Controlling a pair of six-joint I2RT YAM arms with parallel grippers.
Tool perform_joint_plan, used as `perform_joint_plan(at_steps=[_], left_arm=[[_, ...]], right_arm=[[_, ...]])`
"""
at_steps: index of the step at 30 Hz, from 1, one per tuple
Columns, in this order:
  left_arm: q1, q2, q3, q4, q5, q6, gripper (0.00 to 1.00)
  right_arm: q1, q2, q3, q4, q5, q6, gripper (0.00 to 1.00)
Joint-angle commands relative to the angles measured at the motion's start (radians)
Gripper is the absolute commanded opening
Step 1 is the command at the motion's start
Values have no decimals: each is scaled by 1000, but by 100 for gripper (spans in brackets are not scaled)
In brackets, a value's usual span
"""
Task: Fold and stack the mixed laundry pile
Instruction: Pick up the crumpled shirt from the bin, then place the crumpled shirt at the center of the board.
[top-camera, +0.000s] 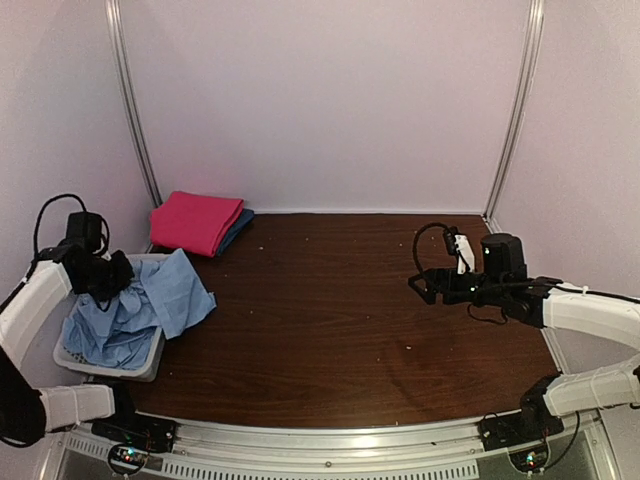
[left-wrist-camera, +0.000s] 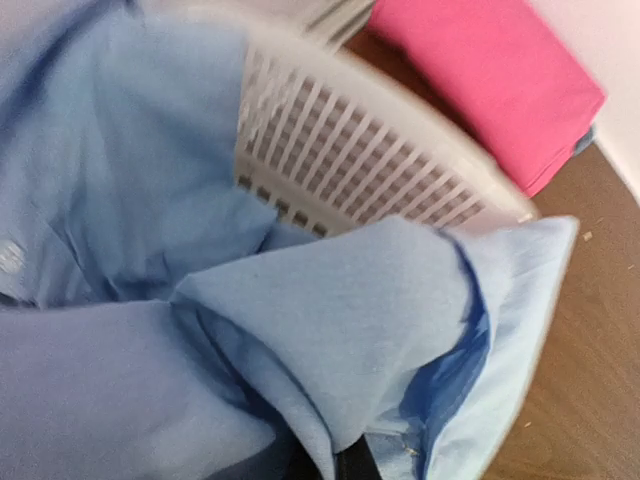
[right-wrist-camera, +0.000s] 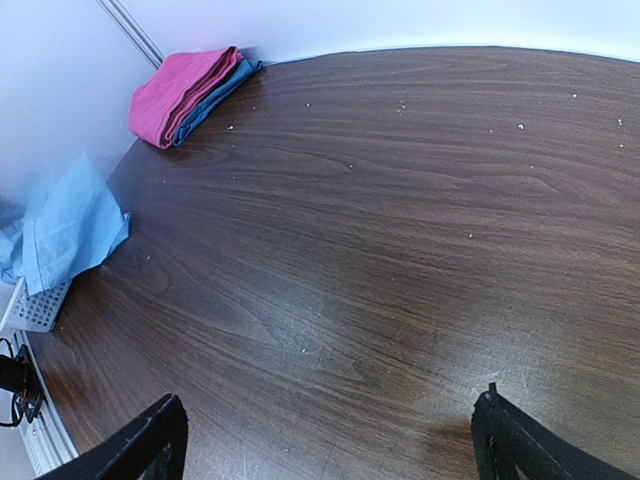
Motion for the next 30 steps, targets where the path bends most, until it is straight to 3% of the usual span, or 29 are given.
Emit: perform_joint_plan(at_steps=[1,7,11,18,25,27,30], left_arm=[[4,-79,214,41,-71,142,0],[-1,40,501,41,84,211,0],[-79,105,650,139,155,226,0],[-390,385,1111,159,192,298,0],[-717,820,1784,182,312,340,0],[-782,886,1829,245,388,293,0],[-875,905,1749,311,487,288,0]], right_arm=[[-5,0,12,25,-8,-7,100],[-6,15,26,41,-17,-5,100],[-5,7,25,37,-14,-5,100],[-7,-17,29,17,1,-12,100],[-19,-83,28,-18,49,-5,100],[-23,-108,27,-34,66,-9,100],[-33,-143,22,-65,86,-12,100]])
